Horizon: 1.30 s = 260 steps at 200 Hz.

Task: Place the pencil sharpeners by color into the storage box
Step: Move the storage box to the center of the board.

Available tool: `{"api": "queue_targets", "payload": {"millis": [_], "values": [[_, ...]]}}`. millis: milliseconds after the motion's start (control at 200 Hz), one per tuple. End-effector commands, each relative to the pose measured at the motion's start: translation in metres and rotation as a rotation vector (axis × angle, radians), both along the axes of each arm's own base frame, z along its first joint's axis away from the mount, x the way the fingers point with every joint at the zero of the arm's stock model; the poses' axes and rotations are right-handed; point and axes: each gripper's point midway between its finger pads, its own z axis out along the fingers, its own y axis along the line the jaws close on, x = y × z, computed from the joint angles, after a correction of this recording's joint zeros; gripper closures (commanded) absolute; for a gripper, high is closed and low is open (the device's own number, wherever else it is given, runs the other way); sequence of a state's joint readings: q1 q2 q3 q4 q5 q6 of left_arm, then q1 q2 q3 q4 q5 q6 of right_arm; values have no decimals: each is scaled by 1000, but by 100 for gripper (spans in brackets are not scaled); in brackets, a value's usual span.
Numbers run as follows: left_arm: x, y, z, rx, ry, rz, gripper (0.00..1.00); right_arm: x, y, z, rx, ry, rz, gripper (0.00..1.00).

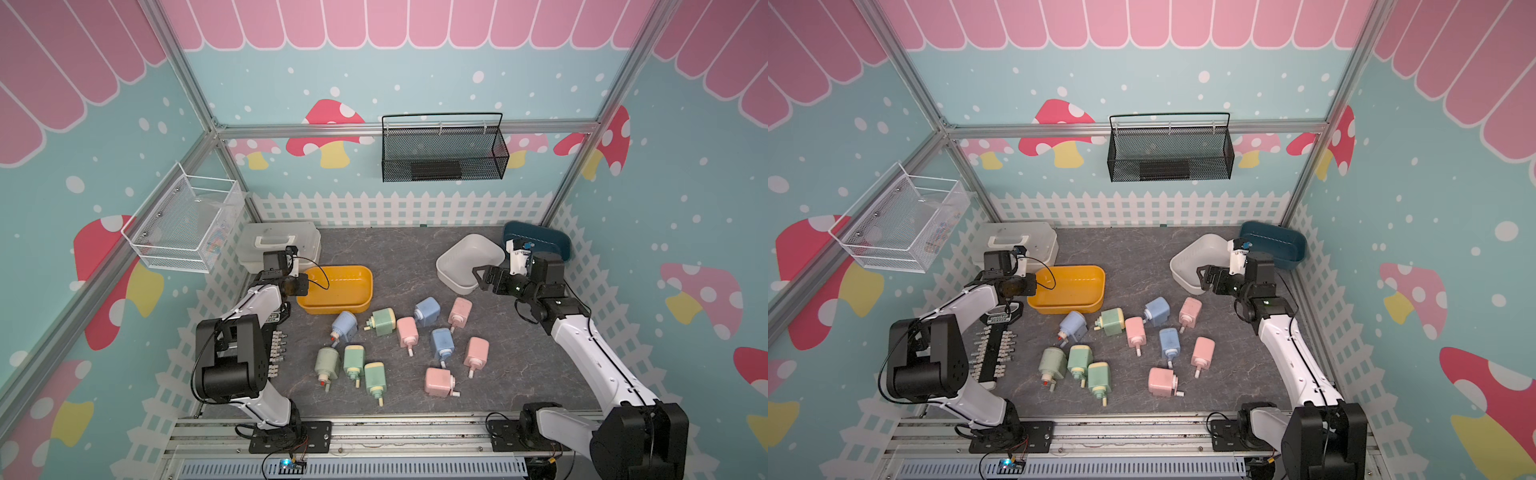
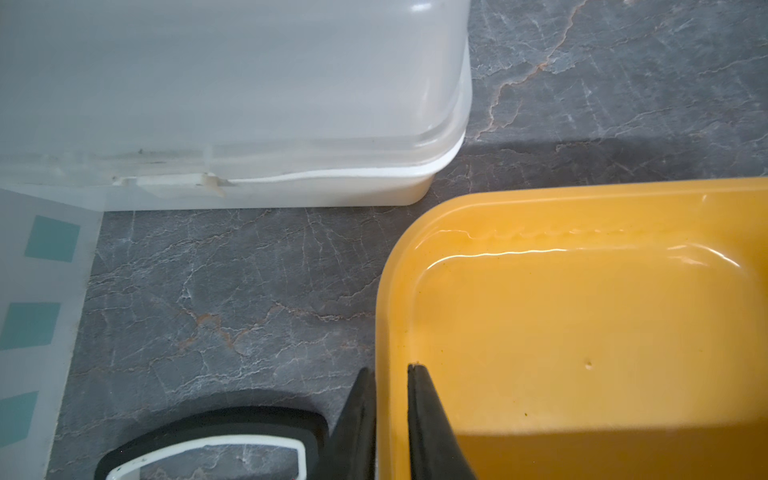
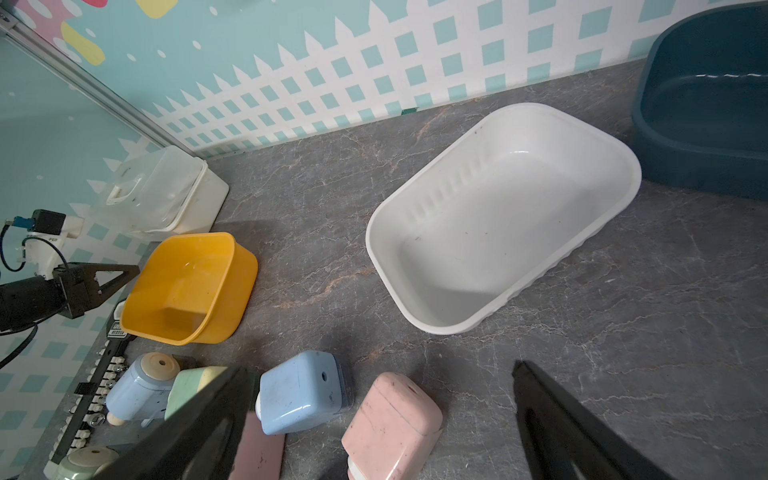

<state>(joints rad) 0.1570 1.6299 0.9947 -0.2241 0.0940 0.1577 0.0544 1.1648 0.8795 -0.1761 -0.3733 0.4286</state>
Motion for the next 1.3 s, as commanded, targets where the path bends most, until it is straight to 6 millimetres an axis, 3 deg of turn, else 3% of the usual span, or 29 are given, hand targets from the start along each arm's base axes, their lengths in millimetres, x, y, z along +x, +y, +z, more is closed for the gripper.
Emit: {"api": "queue_targets", "payload": {"millis": [0,175,325,405,455,470,510,570,640,745,891,986,1146,1296], "values": [[0,6,10,16,-18,19,78,1,0,2,2,0,-9,2],[2,15,18,32,-57,85,65,3,-12,-8,-19,20,-88,1],[2,32,24,62,-82,194,40,4,-15,-19,-25,18,-106,1],[1,36,29,68,-93,222,34,6,-15,-24,-42,7,-94,1],[1,35,35,57,-114,227,20,8,-14,-27,-63,4,-74,1],[0,33,37,53,-121,227,10,8,-13,-28,-68,4,-66,1],[-1,32,42,43,-136,227,2,9,-10,-32,-83,6,-34,1],[-3,32,49,34,-161,233,1,10,-3,-36,-102,13,28,2],[-6,32,63,42,-193,249,1,10,3,-42,-145,27,89,13],[-11,21,82,5,-261,239,1,12,12,-43,-230,6,148,9],[-19,-4,87,-46,-270,230,1,19,13,-50,-267,43,166,7],[-24,-23,92,-43,-282,248,1,21,22,-55,-269,70,221,7],[-33,-76,106,-200,-339,174,1,21,38,-70,-338,132,297,7],[-39,-110,109,-303,-334,117,1,24,49,-82,-392,162,331,7]]}}
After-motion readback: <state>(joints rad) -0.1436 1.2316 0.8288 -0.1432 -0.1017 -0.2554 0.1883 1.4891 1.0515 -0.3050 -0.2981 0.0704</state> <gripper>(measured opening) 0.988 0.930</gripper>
